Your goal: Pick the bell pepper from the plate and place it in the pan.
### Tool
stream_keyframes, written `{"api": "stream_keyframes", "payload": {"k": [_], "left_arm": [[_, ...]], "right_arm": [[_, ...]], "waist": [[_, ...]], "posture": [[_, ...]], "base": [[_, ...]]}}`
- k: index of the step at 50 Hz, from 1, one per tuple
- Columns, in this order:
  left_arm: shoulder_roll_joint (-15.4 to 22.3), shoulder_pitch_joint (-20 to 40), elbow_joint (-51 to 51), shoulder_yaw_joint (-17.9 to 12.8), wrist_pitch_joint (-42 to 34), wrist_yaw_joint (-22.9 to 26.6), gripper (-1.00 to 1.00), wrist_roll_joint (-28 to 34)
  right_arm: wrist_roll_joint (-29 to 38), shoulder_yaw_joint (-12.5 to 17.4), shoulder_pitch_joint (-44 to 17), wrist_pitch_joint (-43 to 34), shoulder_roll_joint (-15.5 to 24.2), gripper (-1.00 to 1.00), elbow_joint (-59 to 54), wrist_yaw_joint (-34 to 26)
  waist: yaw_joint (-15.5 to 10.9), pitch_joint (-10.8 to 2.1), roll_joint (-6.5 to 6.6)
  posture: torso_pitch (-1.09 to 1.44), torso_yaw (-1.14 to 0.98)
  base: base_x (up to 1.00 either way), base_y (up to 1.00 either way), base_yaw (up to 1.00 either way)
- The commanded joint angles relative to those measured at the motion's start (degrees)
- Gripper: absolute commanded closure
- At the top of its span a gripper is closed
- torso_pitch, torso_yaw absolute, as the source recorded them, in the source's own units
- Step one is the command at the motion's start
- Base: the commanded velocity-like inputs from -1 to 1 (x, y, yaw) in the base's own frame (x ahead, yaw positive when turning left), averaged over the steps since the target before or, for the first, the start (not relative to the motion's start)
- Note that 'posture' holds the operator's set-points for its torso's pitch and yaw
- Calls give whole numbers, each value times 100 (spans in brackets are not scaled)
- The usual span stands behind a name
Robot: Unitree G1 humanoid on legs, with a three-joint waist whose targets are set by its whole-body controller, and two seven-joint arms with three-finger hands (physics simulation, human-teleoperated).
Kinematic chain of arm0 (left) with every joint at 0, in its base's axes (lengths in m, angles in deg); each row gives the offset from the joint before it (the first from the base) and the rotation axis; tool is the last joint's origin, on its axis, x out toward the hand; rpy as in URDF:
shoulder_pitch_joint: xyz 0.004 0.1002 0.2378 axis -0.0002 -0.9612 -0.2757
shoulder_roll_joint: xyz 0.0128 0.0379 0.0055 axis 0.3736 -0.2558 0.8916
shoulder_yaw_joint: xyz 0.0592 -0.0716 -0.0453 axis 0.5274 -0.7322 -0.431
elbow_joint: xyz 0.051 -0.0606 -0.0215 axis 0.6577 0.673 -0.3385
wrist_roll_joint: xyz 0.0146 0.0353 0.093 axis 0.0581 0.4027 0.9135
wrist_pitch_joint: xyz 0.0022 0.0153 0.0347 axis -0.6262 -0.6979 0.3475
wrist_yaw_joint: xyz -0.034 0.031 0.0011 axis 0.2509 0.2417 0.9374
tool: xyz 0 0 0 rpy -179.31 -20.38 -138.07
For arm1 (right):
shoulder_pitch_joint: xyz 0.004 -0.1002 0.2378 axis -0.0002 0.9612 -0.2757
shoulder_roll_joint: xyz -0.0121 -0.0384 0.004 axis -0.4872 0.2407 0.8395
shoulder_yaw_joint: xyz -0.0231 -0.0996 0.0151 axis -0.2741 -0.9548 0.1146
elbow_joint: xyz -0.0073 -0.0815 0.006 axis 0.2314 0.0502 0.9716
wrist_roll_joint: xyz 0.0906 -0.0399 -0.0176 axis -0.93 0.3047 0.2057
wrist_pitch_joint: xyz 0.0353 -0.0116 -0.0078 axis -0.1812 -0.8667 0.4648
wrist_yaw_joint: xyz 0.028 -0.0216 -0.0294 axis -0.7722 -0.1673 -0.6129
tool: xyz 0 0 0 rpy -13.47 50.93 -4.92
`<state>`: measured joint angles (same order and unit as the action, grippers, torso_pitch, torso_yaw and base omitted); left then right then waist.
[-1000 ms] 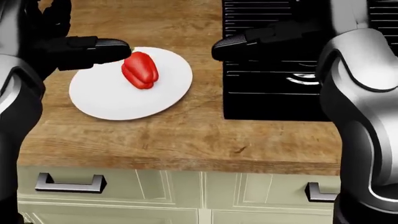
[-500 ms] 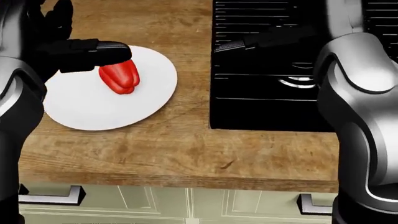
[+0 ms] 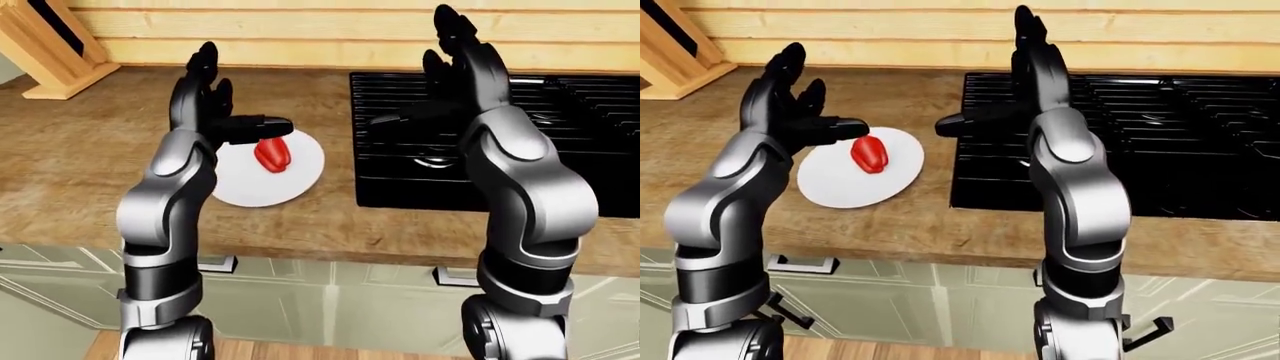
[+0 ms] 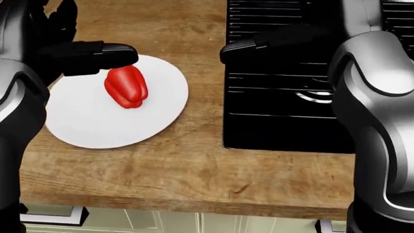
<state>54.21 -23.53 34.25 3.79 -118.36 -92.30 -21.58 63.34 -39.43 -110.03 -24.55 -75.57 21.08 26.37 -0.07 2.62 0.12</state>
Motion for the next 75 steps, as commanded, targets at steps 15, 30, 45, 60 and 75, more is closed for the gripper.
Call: {"api": "stream_keyframes", "payload": {"k": [15, 30, 45, 60, 75], "left_arm": [[60, 197, -153, -48, 195, 19, -100, 7], [55, 187, -224, -50, 146, 10, -100, -4], [53, 180, -206, -50, 164, 18, -100, 6], [32, 188, -154, -29, 195, 32, -100, 36], [32, 181, -173, -30, 186, 16, -100, 48]], "right_arm": [[10, 16, -188, 200, 41, -100, 109, 15], [25, 17, -196, 139, 29, -100, 180, 15], [46, 14, -171, 170, 31, -100, 169, -2], [170, 10, -225, 152, 38, -100, 49, 38], [134, 35, -229, 142, 51, -100, 87, 28]], "waist": [[7, -150, 87], [-3, -125, 50], [-35, -114, 140], [5, -115, 27], [-12, -161, 0]], "posture": [[0, 0], [0, 0], [0, 0], [0, 0], [0, 0]], "base": [[8, 0, 0], [9, 0, 0], [16, 0, 0], [2, 0, 0], [-2, 0, 0]]}}
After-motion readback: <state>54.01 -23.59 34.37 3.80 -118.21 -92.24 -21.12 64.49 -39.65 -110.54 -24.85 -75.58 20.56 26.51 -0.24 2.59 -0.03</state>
